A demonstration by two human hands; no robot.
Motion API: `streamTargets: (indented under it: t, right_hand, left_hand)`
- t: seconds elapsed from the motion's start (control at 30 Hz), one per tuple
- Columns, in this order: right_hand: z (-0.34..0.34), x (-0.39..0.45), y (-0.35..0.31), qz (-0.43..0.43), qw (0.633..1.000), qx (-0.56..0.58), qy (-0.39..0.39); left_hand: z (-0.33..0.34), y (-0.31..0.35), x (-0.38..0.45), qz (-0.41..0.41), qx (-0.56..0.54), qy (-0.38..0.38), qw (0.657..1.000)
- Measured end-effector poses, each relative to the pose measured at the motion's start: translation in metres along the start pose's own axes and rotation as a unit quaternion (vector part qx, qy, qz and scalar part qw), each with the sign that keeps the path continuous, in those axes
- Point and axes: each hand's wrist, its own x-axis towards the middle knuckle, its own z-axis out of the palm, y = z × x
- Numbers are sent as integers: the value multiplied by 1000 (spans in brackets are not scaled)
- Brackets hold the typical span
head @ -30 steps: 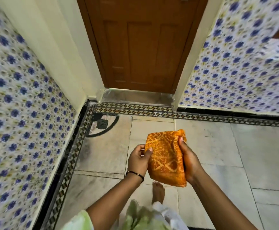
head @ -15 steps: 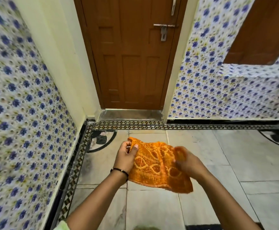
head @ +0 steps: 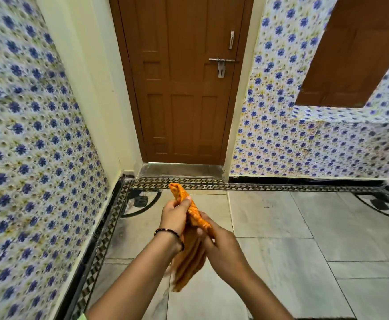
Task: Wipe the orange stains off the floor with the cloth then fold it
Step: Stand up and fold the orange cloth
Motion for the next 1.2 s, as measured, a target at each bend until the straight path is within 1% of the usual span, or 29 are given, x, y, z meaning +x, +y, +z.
streamTargets:
  t: [0.1,0.2,0.27,0.33,0.47,0.6,0.73,0.8,0.87,0.97,1.03,1.2]
  right_hand:
    - [-6,-18,3,9,997,68,20]
    - [-22,-30,1,61,982,178,28]
    - [-34,-35,2,94,972,213,31]
    - [-41,-38,0,114,968,220,34]
    - [-43,-40,-9,114,967,224,31]
    - [-41,-35,-23,106,963,246,22]
    - [-35,-30,-33,112,960,255,11]
    - [-34,-25,-35,114,961,250,8]
    - [-35,-22,-39,108,963,244,18]
    - [-49,-17,-42,109,958,257,68]
    - [-63,-14,-42,111,950,271,109]
    - [-96,-9,-41,115,940,255,195]
  left_hand:
    - [2,-5,-24,13,-61,-32,998]
    - [-2,-12,-46,25,-62,-57,996]
    - [-5,-17,-59,30,-61,-91,994]
    - [-8,-20,-69,43,-66,-115,990]
    - [-9,-24,-79,115,20,-109,987]
    - [-8,-18,-80,176,66,-132,973]
    - [-11,-9,-68,270,170,-71,945]
    - [-15,-4,-61,298,176,-38,937]
    - [-23,2,-55,302,173,-10,937]
    - [-38,19,-46,282,151,5,947]
    - [-49,31,-40,283,143,12,948]
    - [-79,64,-31,315,165,50,933]
